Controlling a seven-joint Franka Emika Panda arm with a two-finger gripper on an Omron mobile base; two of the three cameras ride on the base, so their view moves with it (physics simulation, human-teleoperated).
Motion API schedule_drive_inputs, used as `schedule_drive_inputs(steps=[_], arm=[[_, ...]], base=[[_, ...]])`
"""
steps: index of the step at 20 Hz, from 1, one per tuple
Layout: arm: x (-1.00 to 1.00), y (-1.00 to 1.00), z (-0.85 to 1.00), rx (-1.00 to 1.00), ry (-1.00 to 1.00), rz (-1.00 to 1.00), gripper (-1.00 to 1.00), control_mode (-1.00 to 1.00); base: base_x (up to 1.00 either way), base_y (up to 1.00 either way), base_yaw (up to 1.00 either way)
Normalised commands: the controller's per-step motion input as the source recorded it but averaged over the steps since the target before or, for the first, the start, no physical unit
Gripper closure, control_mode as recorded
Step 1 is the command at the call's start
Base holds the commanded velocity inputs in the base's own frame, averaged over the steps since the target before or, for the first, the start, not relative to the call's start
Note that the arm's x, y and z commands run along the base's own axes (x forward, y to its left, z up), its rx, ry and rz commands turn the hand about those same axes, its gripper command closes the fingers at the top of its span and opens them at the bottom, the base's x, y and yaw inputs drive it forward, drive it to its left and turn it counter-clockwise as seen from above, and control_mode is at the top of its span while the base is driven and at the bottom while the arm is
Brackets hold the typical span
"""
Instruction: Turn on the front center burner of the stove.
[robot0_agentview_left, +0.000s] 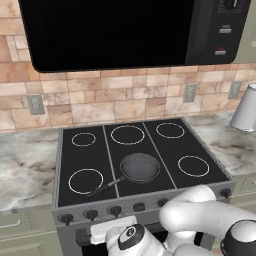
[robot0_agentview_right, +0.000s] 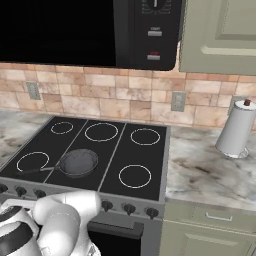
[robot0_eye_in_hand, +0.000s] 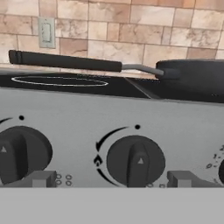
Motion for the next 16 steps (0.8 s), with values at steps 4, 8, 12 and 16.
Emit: schedule_drive_inputs(steps=[4, 8, 12, 16], arm=[[0.08, 0.00, -0.01, 0.03, 0.00, 0.00, -1.00, -1.00], [0.19, -0.06, 0.00, 0.06, 0.01, 0.00, -1.00, -1.00], [0.15, -0.27, 0.00, 0.05, 0.04, -0.04, -1.00, -1.00], [0.05, -0.25, -0.05, 0.05, 0.00, -0.04, -1.00, -1.00]], base=[[0.00, 0.00, 0.00], [0.00, 0.00, 0.00], [0.00, 0.00, 0.00], [0.00, 0.00, 0.00]])
